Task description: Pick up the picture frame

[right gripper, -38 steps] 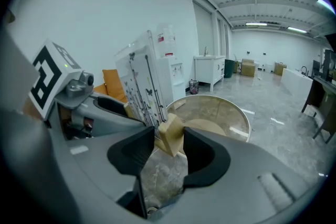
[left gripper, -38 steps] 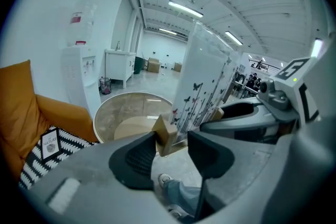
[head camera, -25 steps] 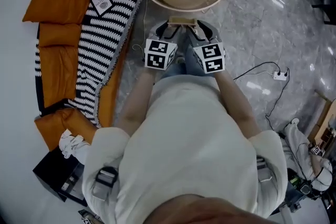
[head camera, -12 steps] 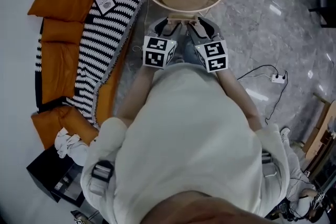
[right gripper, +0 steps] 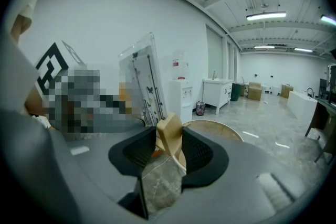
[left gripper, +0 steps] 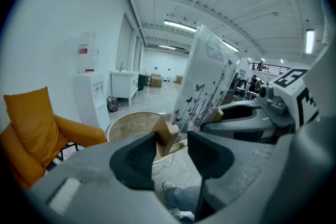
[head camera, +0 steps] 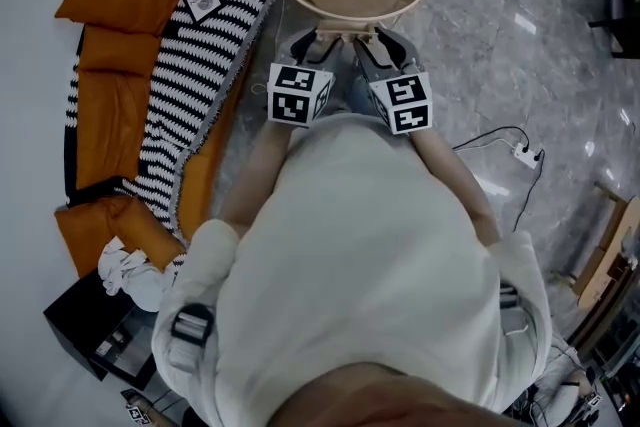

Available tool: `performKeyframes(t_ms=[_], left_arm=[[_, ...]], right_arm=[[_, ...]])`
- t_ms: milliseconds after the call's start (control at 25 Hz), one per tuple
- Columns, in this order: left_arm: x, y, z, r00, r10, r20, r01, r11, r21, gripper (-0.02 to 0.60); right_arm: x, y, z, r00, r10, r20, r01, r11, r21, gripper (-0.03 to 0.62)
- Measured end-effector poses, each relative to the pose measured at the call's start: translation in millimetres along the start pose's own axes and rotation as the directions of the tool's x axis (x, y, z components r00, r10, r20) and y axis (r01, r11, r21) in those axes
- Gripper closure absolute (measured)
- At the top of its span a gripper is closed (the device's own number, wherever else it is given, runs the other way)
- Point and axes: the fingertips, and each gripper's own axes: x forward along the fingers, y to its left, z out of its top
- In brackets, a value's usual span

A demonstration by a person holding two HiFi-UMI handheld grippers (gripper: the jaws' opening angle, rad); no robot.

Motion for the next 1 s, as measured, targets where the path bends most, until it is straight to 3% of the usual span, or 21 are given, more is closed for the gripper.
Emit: performKeyframes(t_ms=[1000], left_arm=[[9.2,1.7,2.1,1.0,0.001,-0.016,-0.001,1.0,0.01,0.402]], right_arm=[[5.6,-9.0,-1.1,1.0,-0.005,0.003,0.005,1.0,0.021,0.447]])
